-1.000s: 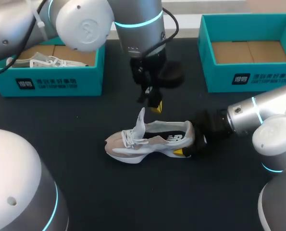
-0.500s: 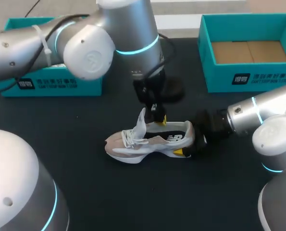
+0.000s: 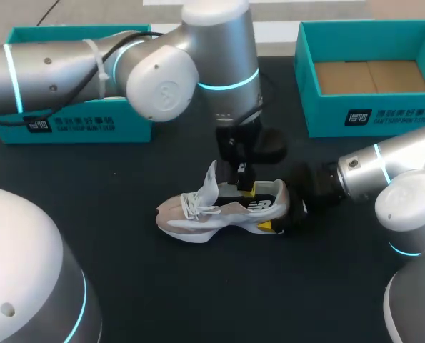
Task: Take the shoe out of the shoebox, open the shoe tongue, remove and reinsert the insole, then place the shoe into the shoebox
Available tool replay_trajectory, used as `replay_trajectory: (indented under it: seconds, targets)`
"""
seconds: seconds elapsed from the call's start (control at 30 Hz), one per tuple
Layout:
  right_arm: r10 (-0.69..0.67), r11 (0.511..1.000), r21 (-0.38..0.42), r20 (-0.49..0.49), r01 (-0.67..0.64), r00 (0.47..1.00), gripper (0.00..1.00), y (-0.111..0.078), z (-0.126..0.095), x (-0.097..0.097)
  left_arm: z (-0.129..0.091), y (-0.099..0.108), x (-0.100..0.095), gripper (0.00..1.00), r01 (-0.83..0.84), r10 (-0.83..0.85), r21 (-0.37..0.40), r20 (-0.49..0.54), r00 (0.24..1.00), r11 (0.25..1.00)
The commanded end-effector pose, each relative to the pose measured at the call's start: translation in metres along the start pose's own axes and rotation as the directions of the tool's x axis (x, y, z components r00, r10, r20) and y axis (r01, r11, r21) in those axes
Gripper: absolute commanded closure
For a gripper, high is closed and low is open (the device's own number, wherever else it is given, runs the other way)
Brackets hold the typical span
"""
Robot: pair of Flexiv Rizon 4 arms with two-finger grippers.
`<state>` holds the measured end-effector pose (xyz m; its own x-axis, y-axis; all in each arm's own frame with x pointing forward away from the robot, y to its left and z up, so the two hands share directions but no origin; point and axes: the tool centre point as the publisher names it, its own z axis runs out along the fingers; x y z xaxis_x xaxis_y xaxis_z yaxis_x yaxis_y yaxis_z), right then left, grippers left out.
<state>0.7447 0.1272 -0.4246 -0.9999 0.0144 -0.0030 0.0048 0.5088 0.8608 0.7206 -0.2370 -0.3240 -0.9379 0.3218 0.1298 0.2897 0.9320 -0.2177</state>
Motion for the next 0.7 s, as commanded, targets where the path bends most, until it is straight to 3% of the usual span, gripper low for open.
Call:
replay_trajectory:
  seconds: [0.03, 0.33, 0.7]
  targets:
    - [0.001, 1.0, 0.004, 0.002, -0.001, 1.0, 1.0, -0.002, 0.003, -0.002, 0.001, -0.002, -0.002, 1.0, 0.0, 0.0, -0.005, -0.005, 1.0, 1.0]
    - [0.001, 1.0, 0.004, 0.002, -0.001, 1.0, 1.0, -0.002, 0.003, -0.002, 0.001, -0.002, -0.002, 1.0, 0.0, 0.0, -0.005, -0.005, 1.0, 1.0]
    - [0.001, 1.0, 0.004, 0.002, -0.001, 1.0, 1.0, -0.002, 0.003, -0.002, 0.031, 0.007, -0.012, 1.0, 0.007, -0.008, 0.005, 0.047, 0.999, 1.0]
